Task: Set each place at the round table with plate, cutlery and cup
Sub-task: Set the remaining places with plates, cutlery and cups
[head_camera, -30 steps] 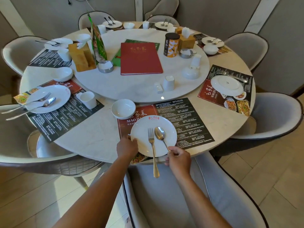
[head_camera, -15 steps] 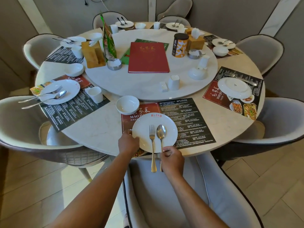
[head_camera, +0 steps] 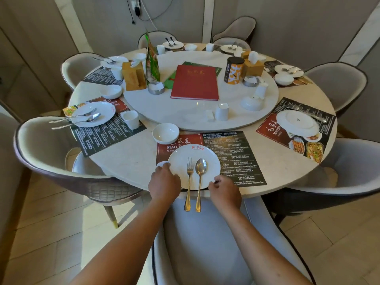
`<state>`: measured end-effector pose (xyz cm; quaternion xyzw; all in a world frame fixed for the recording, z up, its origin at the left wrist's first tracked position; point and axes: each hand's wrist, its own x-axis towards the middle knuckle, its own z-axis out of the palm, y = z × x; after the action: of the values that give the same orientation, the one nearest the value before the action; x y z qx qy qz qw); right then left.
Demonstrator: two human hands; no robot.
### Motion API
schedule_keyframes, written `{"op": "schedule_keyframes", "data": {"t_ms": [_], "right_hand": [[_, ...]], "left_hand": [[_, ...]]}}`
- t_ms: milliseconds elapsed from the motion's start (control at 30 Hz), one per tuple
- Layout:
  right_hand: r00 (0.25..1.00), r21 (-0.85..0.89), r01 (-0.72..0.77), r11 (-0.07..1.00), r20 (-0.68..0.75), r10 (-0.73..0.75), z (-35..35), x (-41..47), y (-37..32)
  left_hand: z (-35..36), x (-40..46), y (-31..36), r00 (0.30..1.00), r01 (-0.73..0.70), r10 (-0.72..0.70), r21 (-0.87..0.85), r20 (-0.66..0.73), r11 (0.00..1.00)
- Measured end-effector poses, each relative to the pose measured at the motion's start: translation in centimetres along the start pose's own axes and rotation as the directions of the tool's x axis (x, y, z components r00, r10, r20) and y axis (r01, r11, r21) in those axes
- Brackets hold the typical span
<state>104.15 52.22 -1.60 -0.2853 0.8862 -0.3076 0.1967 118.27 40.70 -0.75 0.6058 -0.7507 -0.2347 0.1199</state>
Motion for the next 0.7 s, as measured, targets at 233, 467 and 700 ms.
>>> {"op": "schedule_keyframes", "data": {"t_ms": [233, 467, 700], "right_hand": [[0.987, -0.161, 0.154, 0.975, -0.031, -0.161, -1.7, 0.6, -1.8], [0.932, -0.421, 0.322, 0.848, -0.017, -0.363, -3.7, 0.4, -1.5], [0.920, -0.386, 0.371, 0.845, 0.026, -0.392, -7.1, 3.6, -0.5]], "left_hand": [[-0.5, -1.2, 2.4, 0.927, -0.366, 0.375, 0.233, 0.006, 0.901], [-0.6, -2.9, 3.7, 0.890, -0.446, 0.453, 0.270, 0.039, 0.853], [0.6, -3.6, 8.1, 0.920, -0.373, 0.393, 0.278, -0.016, 0.885]]}}
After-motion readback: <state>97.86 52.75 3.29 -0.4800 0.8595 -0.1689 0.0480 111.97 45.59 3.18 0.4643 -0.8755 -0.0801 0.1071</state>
